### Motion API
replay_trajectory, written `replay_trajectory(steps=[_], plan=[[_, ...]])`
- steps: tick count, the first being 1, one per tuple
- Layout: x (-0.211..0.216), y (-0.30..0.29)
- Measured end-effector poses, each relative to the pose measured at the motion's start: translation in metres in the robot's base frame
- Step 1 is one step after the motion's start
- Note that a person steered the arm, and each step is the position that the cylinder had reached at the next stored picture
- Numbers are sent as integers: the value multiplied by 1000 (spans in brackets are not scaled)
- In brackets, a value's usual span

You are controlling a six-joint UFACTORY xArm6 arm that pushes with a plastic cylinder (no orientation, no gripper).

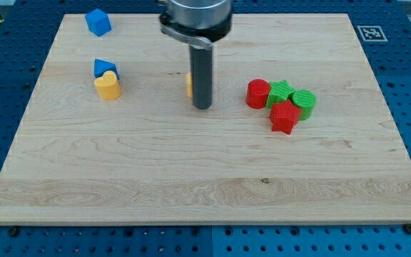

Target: Slide the yellow hexagon to the top center

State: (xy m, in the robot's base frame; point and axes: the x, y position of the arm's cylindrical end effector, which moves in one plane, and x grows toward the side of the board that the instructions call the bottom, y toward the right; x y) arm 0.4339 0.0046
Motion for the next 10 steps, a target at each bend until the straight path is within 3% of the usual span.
replay_trajectory(steps=[5,10], plan=[[3,-14],[-61,-18]])
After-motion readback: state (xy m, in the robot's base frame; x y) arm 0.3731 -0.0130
